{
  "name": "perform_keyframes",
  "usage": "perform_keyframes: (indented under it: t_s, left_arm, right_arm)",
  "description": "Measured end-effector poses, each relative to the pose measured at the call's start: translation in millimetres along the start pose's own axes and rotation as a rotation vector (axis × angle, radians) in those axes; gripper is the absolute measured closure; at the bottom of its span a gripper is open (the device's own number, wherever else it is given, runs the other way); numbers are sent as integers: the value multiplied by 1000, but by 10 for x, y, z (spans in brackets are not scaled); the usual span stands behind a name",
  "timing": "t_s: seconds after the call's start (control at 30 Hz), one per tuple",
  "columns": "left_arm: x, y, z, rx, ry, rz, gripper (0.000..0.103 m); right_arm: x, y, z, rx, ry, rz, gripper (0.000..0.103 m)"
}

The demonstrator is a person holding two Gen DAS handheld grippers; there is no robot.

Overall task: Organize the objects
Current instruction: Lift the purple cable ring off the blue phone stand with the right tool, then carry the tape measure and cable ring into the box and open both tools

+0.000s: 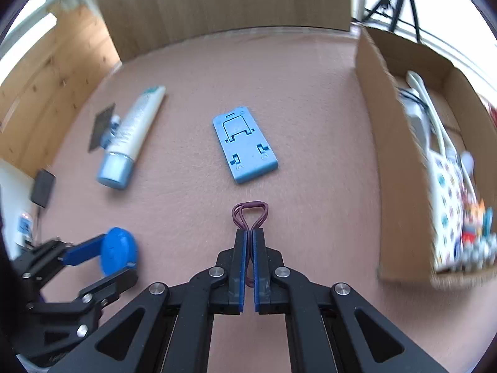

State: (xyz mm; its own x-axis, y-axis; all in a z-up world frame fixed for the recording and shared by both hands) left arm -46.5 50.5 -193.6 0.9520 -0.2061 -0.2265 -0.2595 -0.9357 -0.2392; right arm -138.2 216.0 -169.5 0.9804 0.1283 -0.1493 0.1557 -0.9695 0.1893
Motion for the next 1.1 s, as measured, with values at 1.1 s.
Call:
perform_keyframes:
  t_s: [1.1]
  left_arm:
    - [-1013, -1266, -327, 139, -86, 112, 49]
  right_arm:
    - [277, -1334, -1384, -70, -280, 216, 100]
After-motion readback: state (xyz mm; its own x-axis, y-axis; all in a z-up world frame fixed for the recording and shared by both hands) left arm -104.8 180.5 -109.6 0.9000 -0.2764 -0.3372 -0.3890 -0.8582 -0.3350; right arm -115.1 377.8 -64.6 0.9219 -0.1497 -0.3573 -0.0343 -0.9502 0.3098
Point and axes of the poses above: each gripper's, at about its wrist camera, not at the fingertips, and z roughly the way its jaws point, y to its left, x to its underside, the point moved 7 cm from there along z, roughly the way its jaws point, and after that the axes turned 14 degrees about y, right-handed, at the moved point
